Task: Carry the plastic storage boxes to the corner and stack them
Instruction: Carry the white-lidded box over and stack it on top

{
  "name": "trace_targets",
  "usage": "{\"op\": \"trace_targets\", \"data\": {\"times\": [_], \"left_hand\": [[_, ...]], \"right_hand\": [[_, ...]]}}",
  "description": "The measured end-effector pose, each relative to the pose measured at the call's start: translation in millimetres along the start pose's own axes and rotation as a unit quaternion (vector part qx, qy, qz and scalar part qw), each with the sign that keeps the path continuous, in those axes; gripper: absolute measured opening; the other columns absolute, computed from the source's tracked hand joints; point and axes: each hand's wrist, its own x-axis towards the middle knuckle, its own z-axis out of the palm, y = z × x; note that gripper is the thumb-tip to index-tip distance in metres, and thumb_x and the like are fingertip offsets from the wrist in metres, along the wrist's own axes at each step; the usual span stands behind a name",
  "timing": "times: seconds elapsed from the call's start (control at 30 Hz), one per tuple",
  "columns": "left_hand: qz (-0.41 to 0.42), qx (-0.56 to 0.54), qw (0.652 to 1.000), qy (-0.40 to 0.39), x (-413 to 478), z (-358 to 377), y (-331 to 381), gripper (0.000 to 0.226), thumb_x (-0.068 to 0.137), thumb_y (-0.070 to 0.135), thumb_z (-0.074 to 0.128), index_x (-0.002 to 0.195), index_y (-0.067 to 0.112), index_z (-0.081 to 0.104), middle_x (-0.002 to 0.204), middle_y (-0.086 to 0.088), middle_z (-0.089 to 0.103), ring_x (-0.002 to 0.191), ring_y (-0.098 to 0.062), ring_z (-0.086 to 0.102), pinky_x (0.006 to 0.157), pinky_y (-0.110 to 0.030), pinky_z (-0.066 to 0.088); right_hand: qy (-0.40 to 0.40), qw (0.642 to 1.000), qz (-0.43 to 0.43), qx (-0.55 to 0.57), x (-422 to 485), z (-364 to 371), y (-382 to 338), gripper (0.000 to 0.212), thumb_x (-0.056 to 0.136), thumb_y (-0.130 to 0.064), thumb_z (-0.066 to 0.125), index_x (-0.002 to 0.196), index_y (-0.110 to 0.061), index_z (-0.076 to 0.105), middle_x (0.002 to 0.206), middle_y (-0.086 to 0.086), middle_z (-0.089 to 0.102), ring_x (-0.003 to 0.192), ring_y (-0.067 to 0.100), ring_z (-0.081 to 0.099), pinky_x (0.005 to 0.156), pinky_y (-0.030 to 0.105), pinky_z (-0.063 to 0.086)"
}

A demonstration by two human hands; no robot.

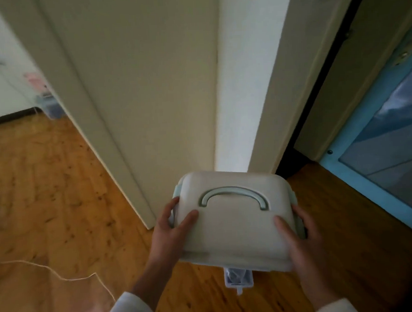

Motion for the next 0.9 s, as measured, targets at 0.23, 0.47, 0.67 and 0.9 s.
{"op": "trace_targets", "data": {"times": [0.23,0.47,0.67,0.9], "left_hand": [[0.006,-0.047,0.997,0.064,11.8,-139.4,-15.5,0.062,0.072,0.054,0.07,0.13,0.047,0.05,0.128,0.002,0.05,0.097,-0.01,0.056,0.061,-0.021,0.047],[0.003,-0.074,0.983,0.169,16.0,-255.8,-31.8,0.053,0.077,0.045,0.074,0.126,0.047,0.053,0.127,0.004,0.052,0.098,-0.007,0.056,0.064,-0.02,0.046],[-0.009,-0.089,0.962,0.26,17.7,-322.7,-53.1,0.052,0.078,0.043,0.075,0.126,0.045,0.056,0.126,0.004,0.055,0.097,-0.004,0.056,0.068,-0.021,0.046],[-0.045,-0.131,0.936,0.323,38.5,-367.3,-59.8,0.048,0.073,0.051,0.076,0.115,0.057,0.055,0.124,0.006,0.053,0.099,-0.011,0.058,0.064,-0.024,0.048]], "right_hand": [[-0.071,0.997,-0.037,-0.02,-39.1,127.7,-24.5,0.049,0.075,-0.044,0.076,0.117,-0.048,0.052,0.128,-0.001,0.053,0.102,0.02,0.059,0.08,0.046,0.055],[-0.162,0.983,-0.073,-0.044,-81.4,237.6,-43.4,0.051,0.079,-0.038,0.075,0.127,-0.034,0.056,0.13,-0.001,0.053,0.114,0.024,0.054,0.096,0.052,0.048],[-0.251,0.959,-0.1,-0.089,-100.1,315.7,-59.0,0.066,0.071,-0.054,0.074,0.13,-0.034,0.054,0.129,-0.003,0.053,0.111,0.02,0.054,0.093,0.048,0.049],[-0.314,0.937,-0.122,-0.092,-88.3,401.1,-71.4,0.07,0.063,-0.054,0.07,0.128,-0.032,0.056,0.131,-0.002,0.053,0.115,0.019,0.053,0.101,0.048,0.044]]}}
